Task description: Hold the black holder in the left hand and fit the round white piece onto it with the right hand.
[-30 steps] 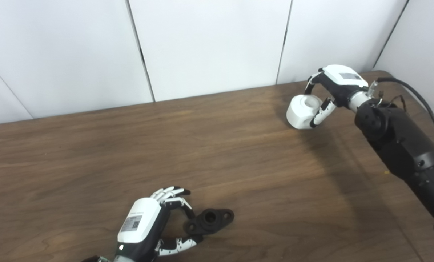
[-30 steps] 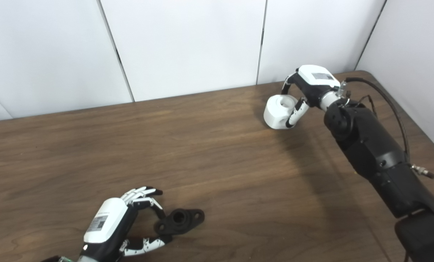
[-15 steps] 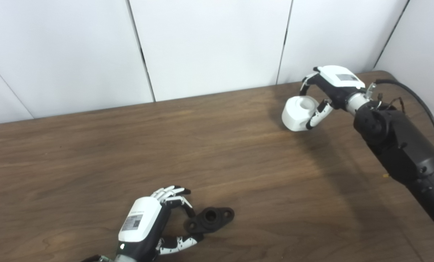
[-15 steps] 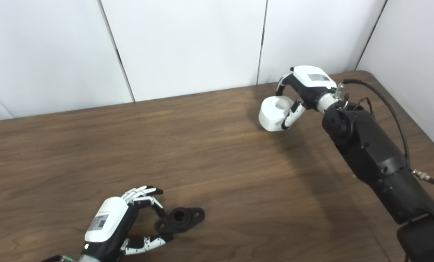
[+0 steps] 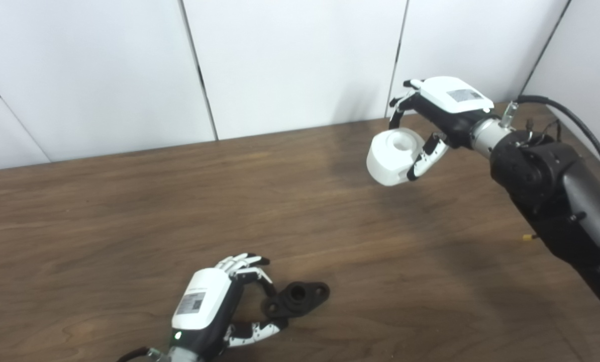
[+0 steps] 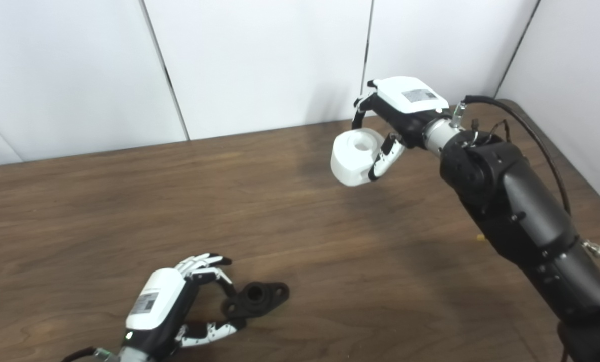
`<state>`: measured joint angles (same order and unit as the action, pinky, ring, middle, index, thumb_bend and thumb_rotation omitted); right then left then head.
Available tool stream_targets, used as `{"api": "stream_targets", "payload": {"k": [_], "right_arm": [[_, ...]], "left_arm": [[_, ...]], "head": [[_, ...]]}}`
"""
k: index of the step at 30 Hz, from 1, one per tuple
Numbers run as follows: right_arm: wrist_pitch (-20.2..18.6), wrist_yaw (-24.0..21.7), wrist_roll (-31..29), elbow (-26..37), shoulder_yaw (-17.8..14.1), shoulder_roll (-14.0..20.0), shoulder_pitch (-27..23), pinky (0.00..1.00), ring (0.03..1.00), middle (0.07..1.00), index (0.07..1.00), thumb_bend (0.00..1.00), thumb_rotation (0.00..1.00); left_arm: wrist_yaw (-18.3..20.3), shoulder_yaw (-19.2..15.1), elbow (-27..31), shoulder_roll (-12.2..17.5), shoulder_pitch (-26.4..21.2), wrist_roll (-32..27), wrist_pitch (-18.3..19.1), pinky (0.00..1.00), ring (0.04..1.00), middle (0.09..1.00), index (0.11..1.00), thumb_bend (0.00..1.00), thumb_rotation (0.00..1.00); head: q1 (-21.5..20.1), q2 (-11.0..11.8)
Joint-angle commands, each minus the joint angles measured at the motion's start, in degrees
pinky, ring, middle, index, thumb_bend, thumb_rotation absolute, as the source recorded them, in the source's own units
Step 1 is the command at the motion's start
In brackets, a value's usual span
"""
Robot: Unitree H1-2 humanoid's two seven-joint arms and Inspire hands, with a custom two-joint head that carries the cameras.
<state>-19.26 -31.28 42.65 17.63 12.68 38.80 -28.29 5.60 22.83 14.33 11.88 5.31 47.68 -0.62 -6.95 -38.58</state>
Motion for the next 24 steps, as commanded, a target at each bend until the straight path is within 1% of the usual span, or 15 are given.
{"api": "stream_targets", "payload": {"k": [1,4,8,11,17,21,24], "right_arm": [[-0.2,-0.9,0.6,3.3,-0.8,0.4,-2.0,0.99,0.981,0.836,0.484,0.53,0.14],[-1.1,-4.9,-0.2,7.4,-0.1,-0.1,-2.2,1.00,0.981,0.824,0.484,0.53,0.14],[-2.8,-9.6,-0.3,12.3,0.4,-1.2,-2.4,1.00,0.966,0.811,0.484,0.53,0.14],[-3.8,-12.0,0.2,14.9,0.7,-2.6,-2.4,0.99,0.953,0.806,0.483,0.53,0.14],[-3.5,-13.4,0.7,16.7,1.6,-6.0,-2.2,0.96,0.949,0.805,0.483,0.53,0.14],[-3.3,-13.5,1.2,17.4,2.3,-8.3,-1.2,0.97,0.945,0.802,0.482,0.53,0.14],[-4.0,-14.2,1.9,18.5,2.8,-9.9,0.1,0.97,0.949,0.801,0.482,0.53,0.14]], "left_arm": [[2.6,1.4,-3.4,0.1,0.9,1.5,1.6,0.86,0.867,0.810,0.491,0.51,0.04],[2.3,1.7,-4.0,-0.6,0.6,1.6,2.1,0.87,0.871,0.815,0.491,0.51,0.04],[3.3,2.1,-4.2,-1.5,0.1,2.3,3.4,0.89,0.885,0.827,0.492,0.51,0.04],[3.6,2.2,-4.4,-1.9,-0.3,2.4,4.1,0.90,0.891,0.833,0.492,0.51,0.05],[3.7,2.9,-4.7,-2.2,-1.0,2.6,5.3,0.91,0.897,0.838,0.492,0.51,0.05],[3.8,3.2,-4.9,-2.2,-1.4,2.5,5.7,0.91,0.906,0.844,0.492,0.51,0.05],[3.8,3.3,-5.0,-2.2,-1.6,2.3,6.0,0.92,0.909,0.846,0.492,0.51,0.05]], "head": [[-0.1,0.0],[1.1,-0.4],[2.0,-0.9],[2.6,-1.4],[3.3,-2.0],[3.3,-2.1],[3.2,-2.4]]}}
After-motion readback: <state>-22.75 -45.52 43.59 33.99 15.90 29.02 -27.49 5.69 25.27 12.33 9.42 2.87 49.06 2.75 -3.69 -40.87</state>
